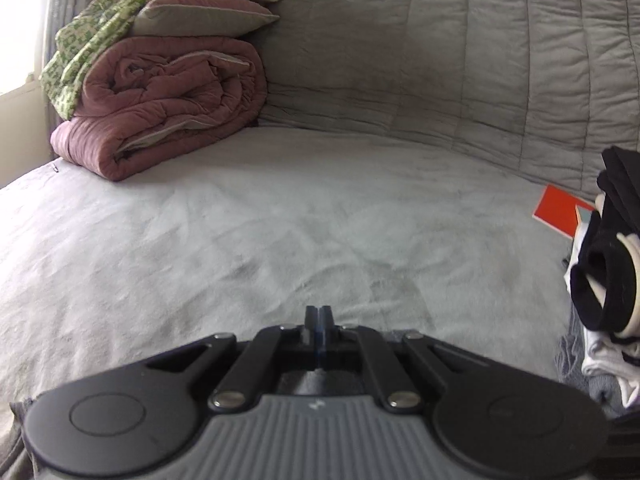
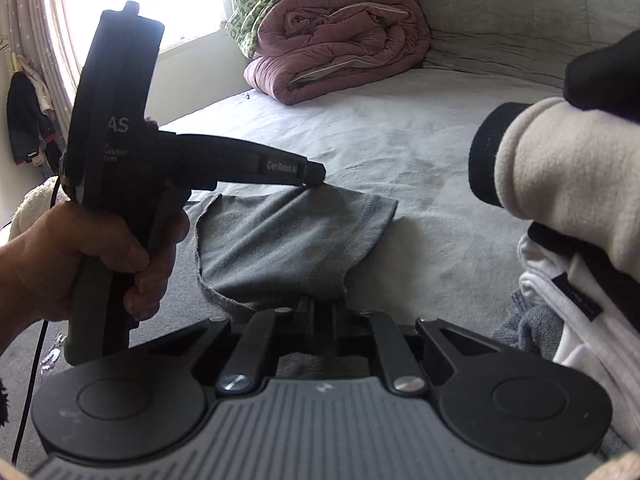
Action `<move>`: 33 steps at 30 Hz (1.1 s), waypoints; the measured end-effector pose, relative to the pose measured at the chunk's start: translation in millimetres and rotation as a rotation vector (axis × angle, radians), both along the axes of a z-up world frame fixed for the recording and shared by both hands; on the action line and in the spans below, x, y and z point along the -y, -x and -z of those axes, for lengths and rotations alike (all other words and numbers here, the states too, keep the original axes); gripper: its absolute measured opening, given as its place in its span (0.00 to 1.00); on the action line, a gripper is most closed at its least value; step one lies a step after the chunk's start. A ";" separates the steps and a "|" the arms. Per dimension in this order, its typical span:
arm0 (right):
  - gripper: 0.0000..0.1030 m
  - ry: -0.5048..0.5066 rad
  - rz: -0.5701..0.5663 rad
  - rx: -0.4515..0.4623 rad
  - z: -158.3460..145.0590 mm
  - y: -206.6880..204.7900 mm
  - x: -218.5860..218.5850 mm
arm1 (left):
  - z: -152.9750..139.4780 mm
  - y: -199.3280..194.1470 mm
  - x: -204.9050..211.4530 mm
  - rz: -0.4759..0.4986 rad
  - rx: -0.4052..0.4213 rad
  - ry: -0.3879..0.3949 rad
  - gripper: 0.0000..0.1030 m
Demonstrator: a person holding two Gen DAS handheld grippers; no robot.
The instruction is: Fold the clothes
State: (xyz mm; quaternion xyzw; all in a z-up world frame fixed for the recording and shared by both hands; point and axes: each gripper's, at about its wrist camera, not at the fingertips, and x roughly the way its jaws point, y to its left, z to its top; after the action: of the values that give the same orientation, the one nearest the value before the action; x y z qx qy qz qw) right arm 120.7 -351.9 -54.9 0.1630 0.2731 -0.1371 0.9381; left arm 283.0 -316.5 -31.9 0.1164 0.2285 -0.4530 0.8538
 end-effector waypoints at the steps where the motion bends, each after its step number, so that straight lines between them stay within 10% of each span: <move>1: 0.08 0.000 0.016 -0.001 -1.2 1.1 -0.7 | -2.0 -1.3 -1.8 -0.021 0.005 0.024 0.00; 9: 0.10 -0.062 0.081 -0.051 6.6 2.3 6.0 | 9.7 -18.4 4.2 -0.080 -0.070 0.012 0.01; 13: 0.25 -0.059 0.117 -0.053 3.1 6.0 5.1 | 5.3 -20.0 -2.9 -0.072 -0.116 -0.001 0.30; 30: 0.43 -0.094 0.060 -0.007 -1.3 13.8 5.5 | -5.3 23.2 -47.0 -0.020 -0.151 0.022 0.31; 33: 0.44 -0.105 0.048 -0.010 1.1 10.9 4.1 | -5.2 16.5 -38.6 0.016 -0.153 -0.008 0.54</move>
State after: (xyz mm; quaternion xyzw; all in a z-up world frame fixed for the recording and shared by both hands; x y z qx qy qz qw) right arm 109.8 -356.0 -56.0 0.2177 0.2804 -0.1459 0.9234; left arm 266.5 -277.9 -26.7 0.0866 0.2936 -0.4667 0.8298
